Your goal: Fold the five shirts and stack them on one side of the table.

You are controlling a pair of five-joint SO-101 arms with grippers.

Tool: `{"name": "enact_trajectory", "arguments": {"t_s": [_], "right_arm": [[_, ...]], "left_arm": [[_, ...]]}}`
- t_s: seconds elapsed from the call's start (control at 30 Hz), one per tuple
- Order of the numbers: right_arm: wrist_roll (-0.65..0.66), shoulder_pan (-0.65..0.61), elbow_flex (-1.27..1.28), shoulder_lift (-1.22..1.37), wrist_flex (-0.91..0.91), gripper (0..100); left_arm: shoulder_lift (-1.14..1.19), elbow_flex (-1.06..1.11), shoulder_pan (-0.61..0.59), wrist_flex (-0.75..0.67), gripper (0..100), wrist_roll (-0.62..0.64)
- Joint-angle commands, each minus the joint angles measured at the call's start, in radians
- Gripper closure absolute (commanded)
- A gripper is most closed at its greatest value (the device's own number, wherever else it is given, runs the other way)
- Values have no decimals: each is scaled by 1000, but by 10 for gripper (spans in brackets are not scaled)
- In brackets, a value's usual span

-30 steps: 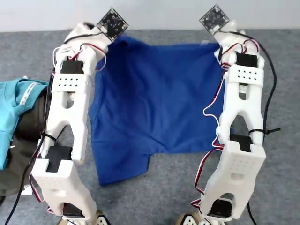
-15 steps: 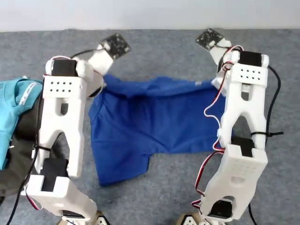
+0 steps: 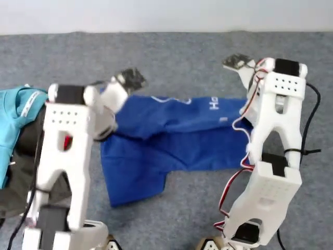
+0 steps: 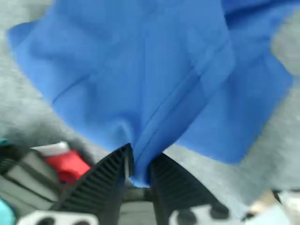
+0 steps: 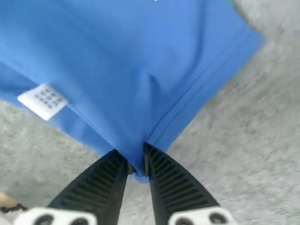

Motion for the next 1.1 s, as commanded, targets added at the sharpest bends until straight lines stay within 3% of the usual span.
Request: {"name": "enact_trajectory", "arguments": {"t_s": [0.0, 0.4, 0.73, 0.83, 0.9, 1.07], "right_arm": [[35, 44, 48, -82, 42, 989], [152, 70, 384, -291, 19, 989], [149, 91, 508, -315, -96, 989], [147, 91, 508, -317, -108, 985], [147, 91, 505, -321, -101, 951], [144, 119, 471, -323, -33, 745]], "left_arm": [[-186, 186, 35, 31, 986, 8], [-423, 552, 52, 29, 986, 6], [-508, 573, 58, 28, 983, -21], [-512, 573, 57, 29, 927, -20], [-514, 572, 54, 29, 870, -15], [-514, 564, 57, 29, 821, 64]]}}
